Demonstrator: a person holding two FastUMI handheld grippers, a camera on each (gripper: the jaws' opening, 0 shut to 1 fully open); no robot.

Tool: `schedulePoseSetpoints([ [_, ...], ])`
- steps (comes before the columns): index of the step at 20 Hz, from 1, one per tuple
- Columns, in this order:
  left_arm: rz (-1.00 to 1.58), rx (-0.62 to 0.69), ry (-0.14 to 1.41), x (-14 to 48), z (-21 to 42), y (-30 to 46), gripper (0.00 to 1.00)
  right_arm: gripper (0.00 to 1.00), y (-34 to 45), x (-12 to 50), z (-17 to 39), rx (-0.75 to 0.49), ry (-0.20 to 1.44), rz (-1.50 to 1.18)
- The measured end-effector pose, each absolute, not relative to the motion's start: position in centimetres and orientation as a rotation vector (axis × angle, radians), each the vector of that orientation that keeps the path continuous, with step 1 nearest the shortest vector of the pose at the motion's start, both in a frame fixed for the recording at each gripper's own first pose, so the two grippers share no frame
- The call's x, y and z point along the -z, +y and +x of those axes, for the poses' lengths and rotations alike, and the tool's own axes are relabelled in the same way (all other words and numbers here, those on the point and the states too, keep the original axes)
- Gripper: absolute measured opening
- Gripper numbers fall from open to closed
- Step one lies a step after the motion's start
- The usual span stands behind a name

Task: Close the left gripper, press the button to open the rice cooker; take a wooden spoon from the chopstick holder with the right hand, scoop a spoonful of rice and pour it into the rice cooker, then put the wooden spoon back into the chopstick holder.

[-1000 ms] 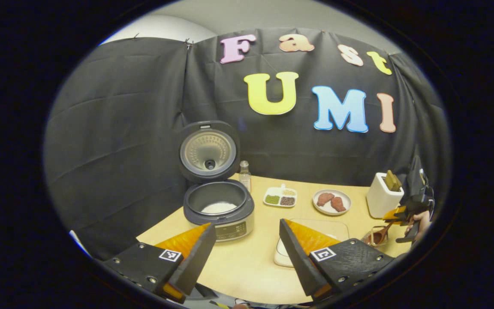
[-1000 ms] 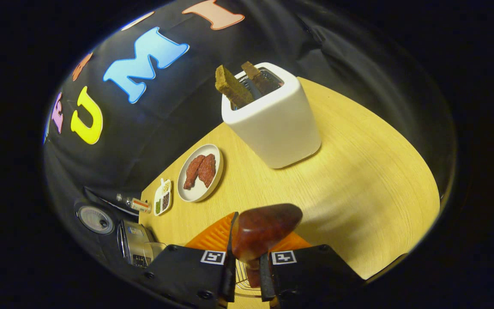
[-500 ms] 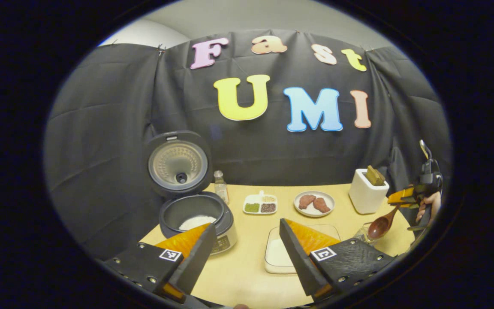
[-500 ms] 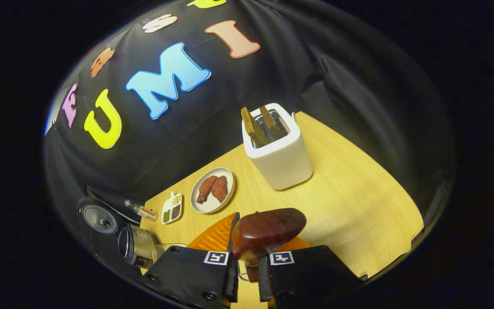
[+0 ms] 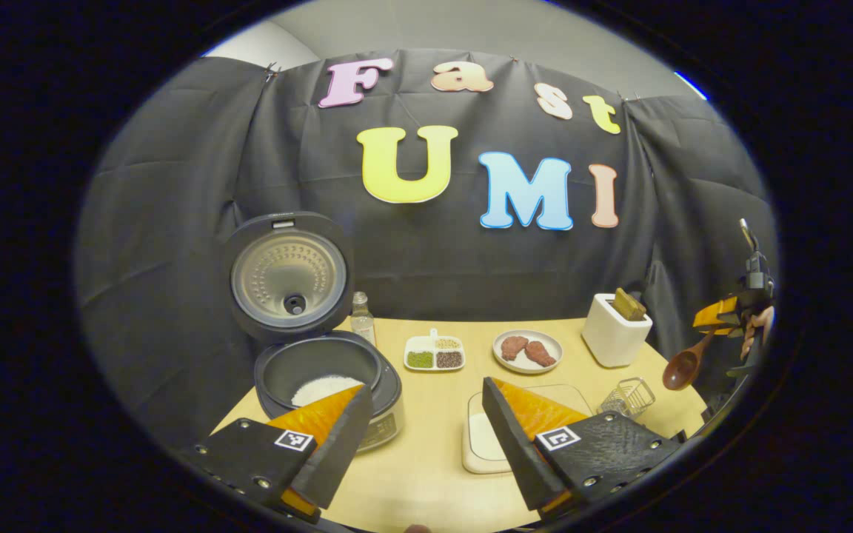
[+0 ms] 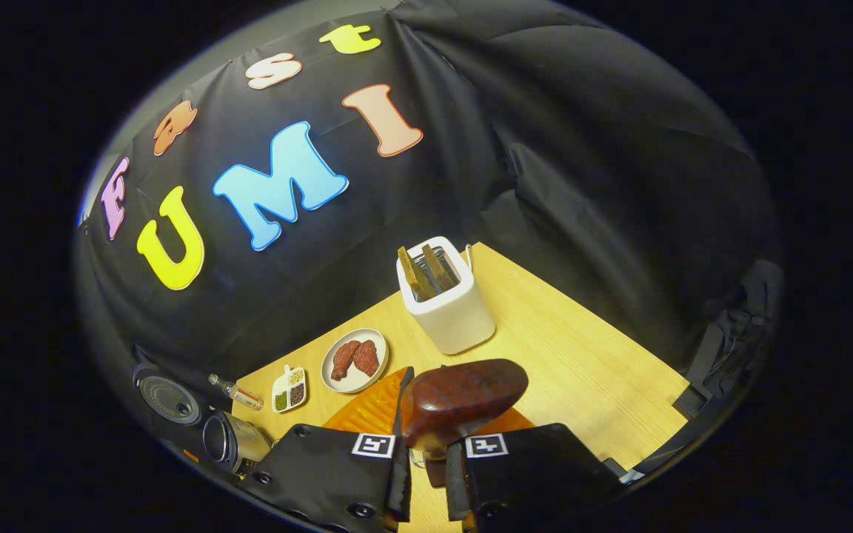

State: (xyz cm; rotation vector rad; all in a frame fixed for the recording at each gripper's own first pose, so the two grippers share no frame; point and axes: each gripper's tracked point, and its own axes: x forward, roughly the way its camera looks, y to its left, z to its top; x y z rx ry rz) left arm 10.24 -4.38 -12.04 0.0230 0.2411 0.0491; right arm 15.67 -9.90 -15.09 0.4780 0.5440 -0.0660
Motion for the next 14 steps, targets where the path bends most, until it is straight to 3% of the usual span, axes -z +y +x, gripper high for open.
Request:
schedulePoseSetpoints([
  [7,0.054,0.032,0.187,10.4,10.8,-1.7,0.93,0.2,-8.7,12.4,11.0,0.132,0.476,0.448],
  [14,0.051,0.024,0.162,10.7,9.4,2.6,0.93,0.17,-3.3,10.1,9.8,0.072,0.451,0.416],
])
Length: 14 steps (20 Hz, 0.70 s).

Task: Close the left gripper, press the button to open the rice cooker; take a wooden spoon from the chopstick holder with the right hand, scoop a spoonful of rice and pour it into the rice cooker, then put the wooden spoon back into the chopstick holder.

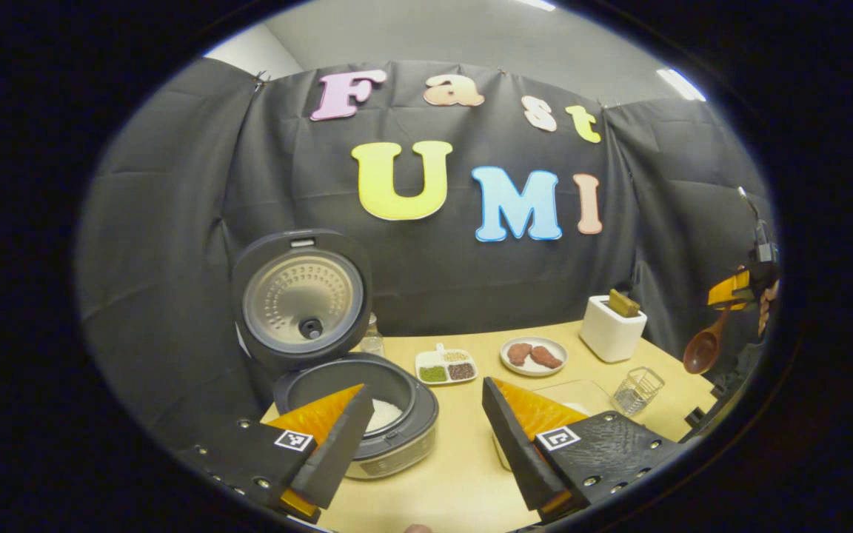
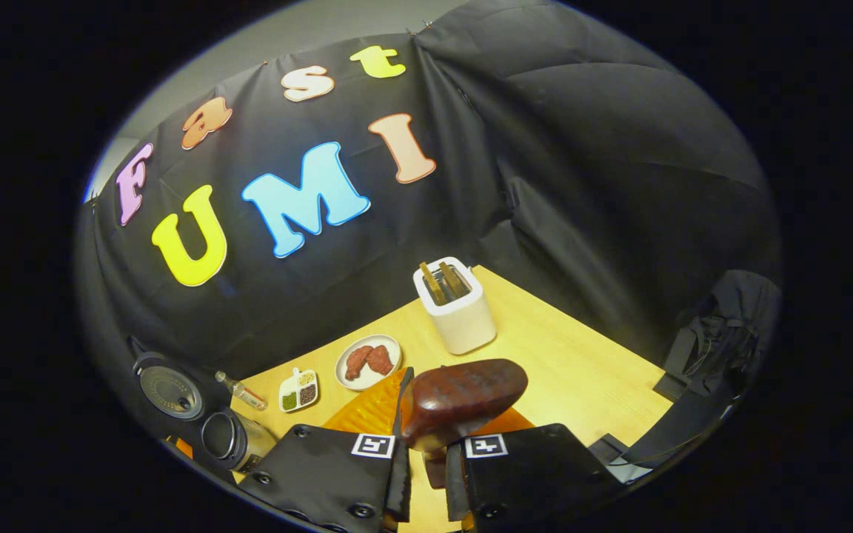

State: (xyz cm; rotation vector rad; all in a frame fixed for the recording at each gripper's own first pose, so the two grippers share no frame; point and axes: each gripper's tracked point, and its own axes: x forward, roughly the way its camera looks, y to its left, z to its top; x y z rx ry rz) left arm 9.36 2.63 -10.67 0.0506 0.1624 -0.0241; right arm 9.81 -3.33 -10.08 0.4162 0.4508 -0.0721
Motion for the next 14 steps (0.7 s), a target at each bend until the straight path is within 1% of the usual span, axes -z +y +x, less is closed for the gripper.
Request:
schedulePoseSetpoints([
  [2,0.033,0.011,0.161,10.9,8.9,3.9,0.92,0.18,-0.9,9.5,10.5,0.034,0.445,0.421],
  [8,0.045,-0.055,0.149,10.9,7.5,8.8,0.93,0.18,6.0,8.7,12.9,-0.088,0.449,0.403],
  [9,0.043,-0.065,0.15,11.1,7.3,9.5,0.93,0.17,7.0,8.8,13.3,-0.104,0.451,0.398],
  [10,0.041,-0.075,0.154,11.3,7.1,10.2,0.93,0.2,8.1,8.9,13.7,-0.121,0.454,0.392],
  [11,0.039,-0.085,0.159,11.6,7.1,10.8,0.93,0.17,9.1,9.0,14.0,-0.14,0.459,0.382],
  [12,0.034,-0.092,0.163,11.8,7.0,11.3,0.93,0.2,10.2,9.5,14.4,-0.16,0.464,0.369],
  [14,0.024,-0.103,0.172,12.2,6.7,12.1,0.93,0.2,11.9,11.1,15.1,-0.185,0.487,0.331],
])
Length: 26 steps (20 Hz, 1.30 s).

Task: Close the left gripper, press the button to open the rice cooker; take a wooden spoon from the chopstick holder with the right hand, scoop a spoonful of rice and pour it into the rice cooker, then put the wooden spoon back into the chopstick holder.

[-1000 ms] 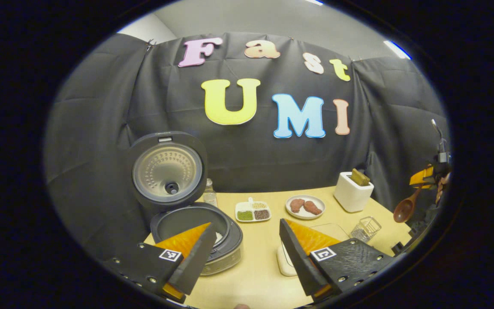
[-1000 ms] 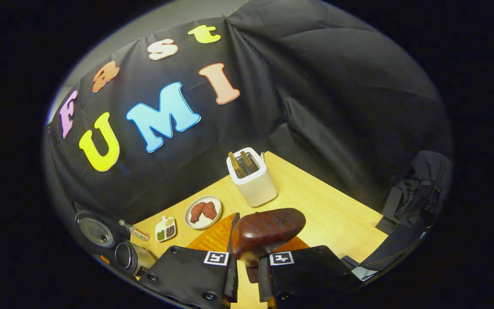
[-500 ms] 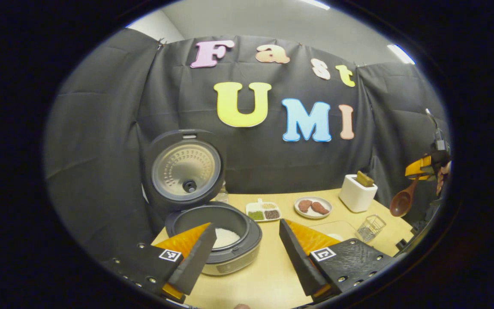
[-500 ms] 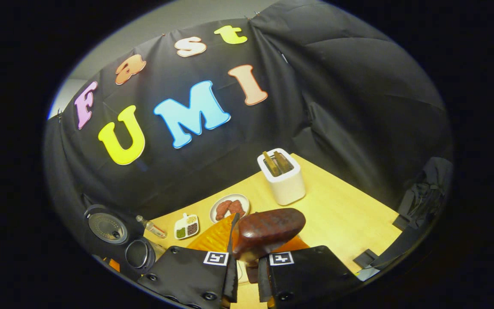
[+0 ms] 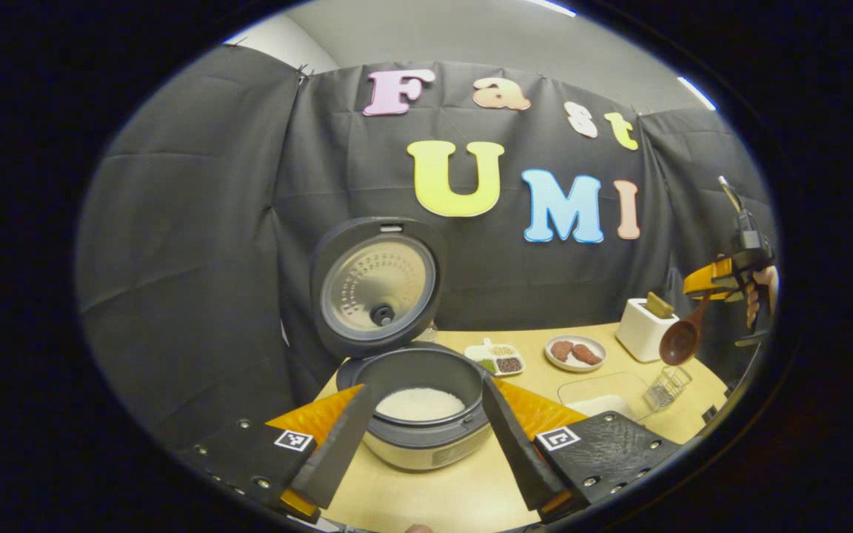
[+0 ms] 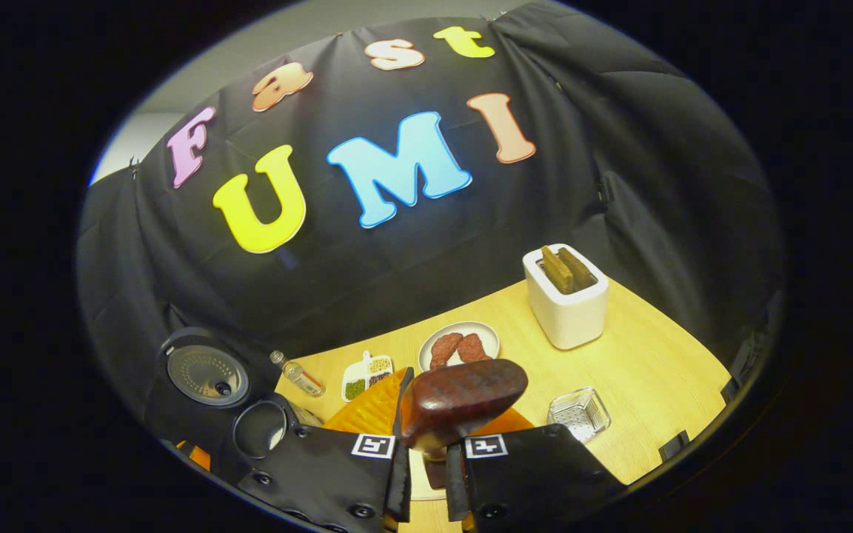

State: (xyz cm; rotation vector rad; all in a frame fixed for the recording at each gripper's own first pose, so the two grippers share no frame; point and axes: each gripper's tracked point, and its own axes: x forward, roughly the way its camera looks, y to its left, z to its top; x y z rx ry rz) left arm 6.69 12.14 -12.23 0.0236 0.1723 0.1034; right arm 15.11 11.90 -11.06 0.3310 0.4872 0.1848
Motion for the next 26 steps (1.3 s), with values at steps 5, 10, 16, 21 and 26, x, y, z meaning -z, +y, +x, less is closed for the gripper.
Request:
schedulePoseSetpoints([
  [5,0.041,-0.124,0.19,13.2,5.8,13.7,0.92,0.2,14.8,14.9,16.3,-0.208,0.537,0.255],
  [10,0.033,-0.141,0.219,14.3,5.2,14.5,0.92,0.2,15.9,18.9,16.9,-0.205,0.577,0.151],
  [16,-0.028,-0.136,0.231,14.8,5.0,14.1,0.92,0.17,17.7,23.3,16.9,-0.209,0.628,0.067],
  [21,-0.077,-0.141,0.215,14.8,5.0,14.1,0.93,0.22,17.7,27.6,16.8,-0.213,0.707,-0.06],
  [26,-0.087,-0.151,0.237,15.8,3.9,14.3,0.93,0.22,19.3,28.9,15.8,-0.234,0.747,-0.015],
])
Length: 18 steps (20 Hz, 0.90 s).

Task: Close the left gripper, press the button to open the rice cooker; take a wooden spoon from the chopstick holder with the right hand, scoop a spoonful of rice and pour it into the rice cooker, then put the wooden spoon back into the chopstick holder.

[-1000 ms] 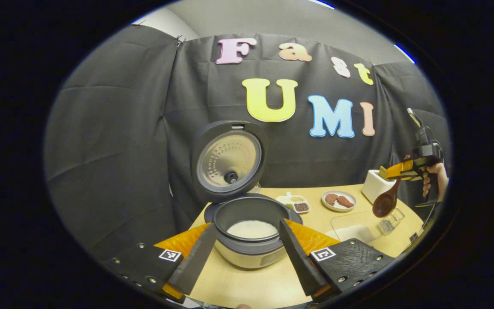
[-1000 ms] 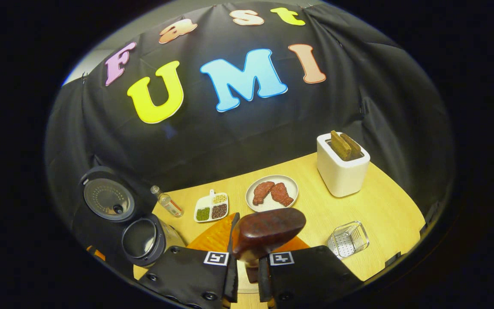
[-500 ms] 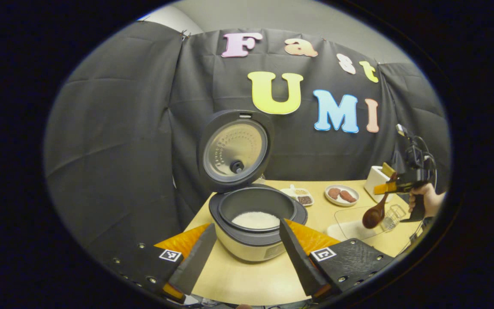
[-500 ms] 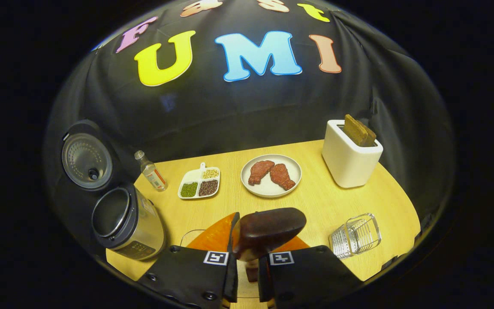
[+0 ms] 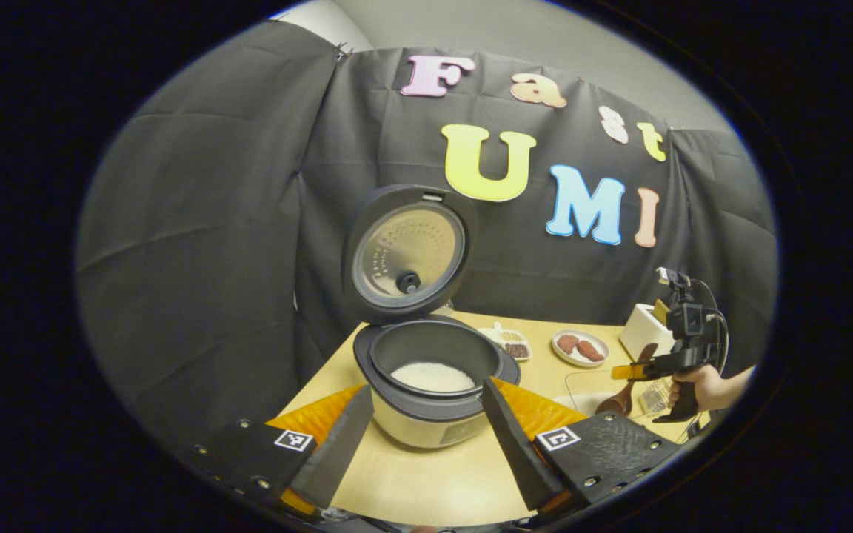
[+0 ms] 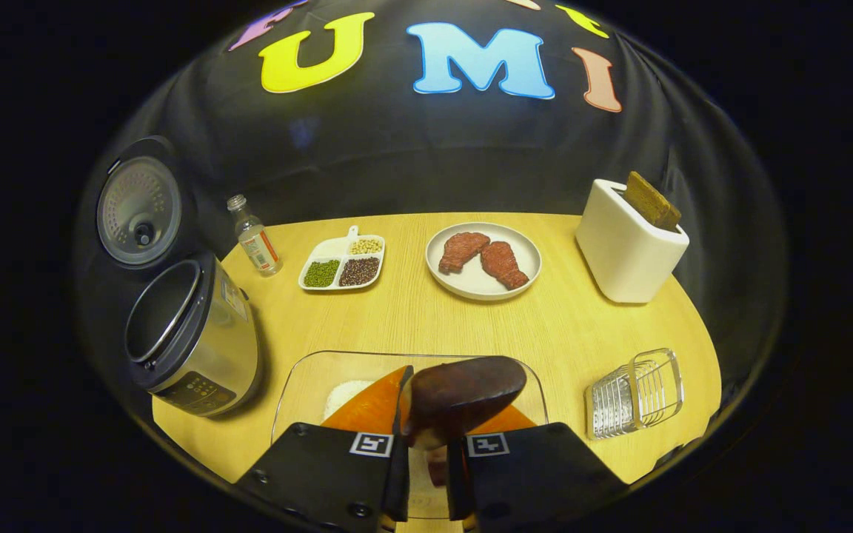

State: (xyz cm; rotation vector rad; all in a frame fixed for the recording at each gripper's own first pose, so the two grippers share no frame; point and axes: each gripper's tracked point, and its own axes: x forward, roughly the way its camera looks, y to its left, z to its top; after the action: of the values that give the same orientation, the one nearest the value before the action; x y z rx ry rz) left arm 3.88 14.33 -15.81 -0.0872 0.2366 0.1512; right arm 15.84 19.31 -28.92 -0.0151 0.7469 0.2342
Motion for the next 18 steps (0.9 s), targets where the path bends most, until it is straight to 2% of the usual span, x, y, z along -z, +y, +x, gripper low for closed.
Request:
schedulePoseSetpoints([
  [10,-0.102,-0.179,0.257,16.1,1.6,13.6,0.92,0.22,22.6,30.3,13.4,-0.289,0.923,0.255],
  [12,-0.099,-0.183,0.259,16.0,1.4,13.4,0.93,0.19,22.7,30.2,13.2,-0.278,0.954,0.338],
  [14,-0.094,-0.182,0.256,15.9,1.1,13.0,0.93,0.22,22.2,30.2,13.0,-0.273,0.964,0.371],
  [15,-0.09,-0.181,0.253,15.6,1.1,12.9,0.93,0.19,21.9,30.2,12.8,-0.272,0.971,0.379],
  [16,-0.083,-0.18,0.25,15.4,1.1,12.7,0.93,0.22,21.5,30.1,12.5,-0.268,0.978,0.393],
  [18,-0.068,-0.182,0.244,15.1,1.2,12.7,0.93,0.19,20.7,29.8,12.4,-0.253,0.978,0.414],
])
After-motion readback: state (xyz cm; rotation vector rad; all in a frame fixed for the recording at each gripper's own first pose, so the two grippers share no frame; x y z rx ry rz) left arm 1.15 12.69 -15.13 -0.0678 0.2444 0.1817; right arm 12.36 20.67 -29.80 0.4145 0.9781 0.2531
